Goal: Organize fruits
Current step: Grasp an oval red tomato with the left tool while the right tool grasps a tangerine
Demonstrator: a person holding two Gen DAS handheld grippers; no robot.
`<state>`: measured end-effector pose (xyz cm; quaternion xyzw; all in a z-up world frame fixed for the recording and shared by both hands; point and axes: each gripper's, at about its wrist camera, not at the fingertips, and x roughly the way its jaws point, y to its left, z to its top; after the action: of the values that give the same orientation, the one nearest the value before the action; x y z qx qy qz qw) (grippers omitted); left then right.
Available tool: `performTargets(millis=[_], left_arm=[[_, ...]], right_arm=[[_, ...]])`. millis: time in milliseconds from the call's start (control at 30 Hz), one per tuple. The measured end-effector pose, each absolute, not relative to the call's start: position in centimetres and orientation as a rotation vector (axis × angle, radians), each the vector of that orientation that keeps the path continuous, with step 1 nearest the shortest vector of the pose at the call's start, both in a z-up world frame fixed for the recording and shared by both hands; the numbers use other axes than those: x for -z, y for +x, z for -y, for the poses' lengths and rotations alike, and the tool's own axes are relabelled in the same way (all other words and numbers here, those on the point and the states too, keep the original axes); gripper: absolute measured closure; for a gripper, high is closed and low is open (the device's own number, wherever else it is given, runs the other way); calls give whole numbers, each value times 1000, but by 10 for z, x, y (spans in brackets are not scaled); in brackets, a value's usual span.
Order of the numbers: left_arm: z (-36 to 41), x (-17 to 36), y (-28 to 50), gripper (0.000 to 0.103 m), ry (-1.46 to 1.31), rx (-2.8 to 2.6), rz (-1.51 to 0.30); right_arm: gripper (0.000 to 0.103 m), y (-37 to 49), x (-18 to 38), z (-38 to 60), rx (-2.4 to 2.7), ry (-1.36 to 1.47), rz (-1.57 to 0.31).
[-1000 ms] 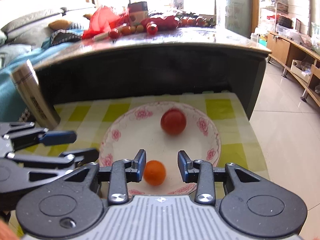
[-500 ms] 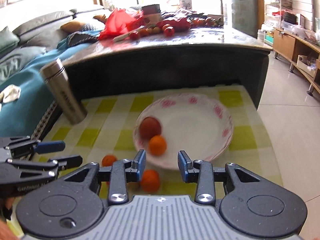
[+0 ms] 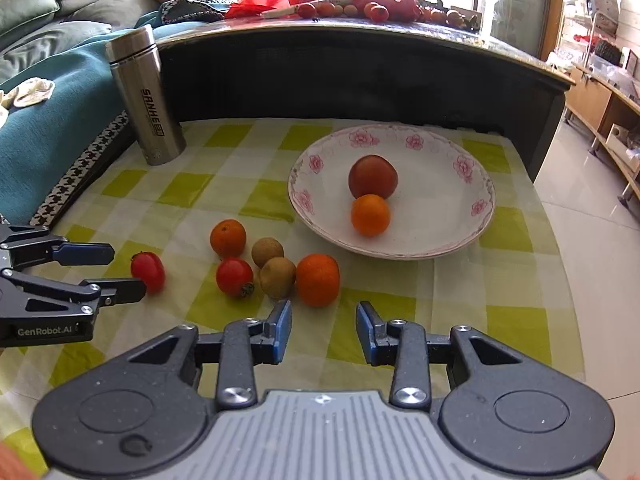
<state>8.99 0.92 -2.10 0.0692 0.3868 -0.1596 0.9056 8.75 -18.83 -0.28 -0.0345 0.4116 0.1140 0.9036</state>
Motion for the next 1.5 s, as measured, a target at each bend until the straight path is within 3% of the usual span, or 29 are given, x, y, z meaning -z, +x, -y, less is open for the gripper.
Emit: performTargets(millis=[700,1000,1500], left_arm=[[2,43,102,39,180,344,-787],[3,41,97,59,186,361,-785],[27,31,48,61,218,499,-790]], right_arm=[[61,127,29,183,-246,-43,-850],[68,121,27,179,-247,-52,-862],[69,40,21,188,-260,-89,-942]])
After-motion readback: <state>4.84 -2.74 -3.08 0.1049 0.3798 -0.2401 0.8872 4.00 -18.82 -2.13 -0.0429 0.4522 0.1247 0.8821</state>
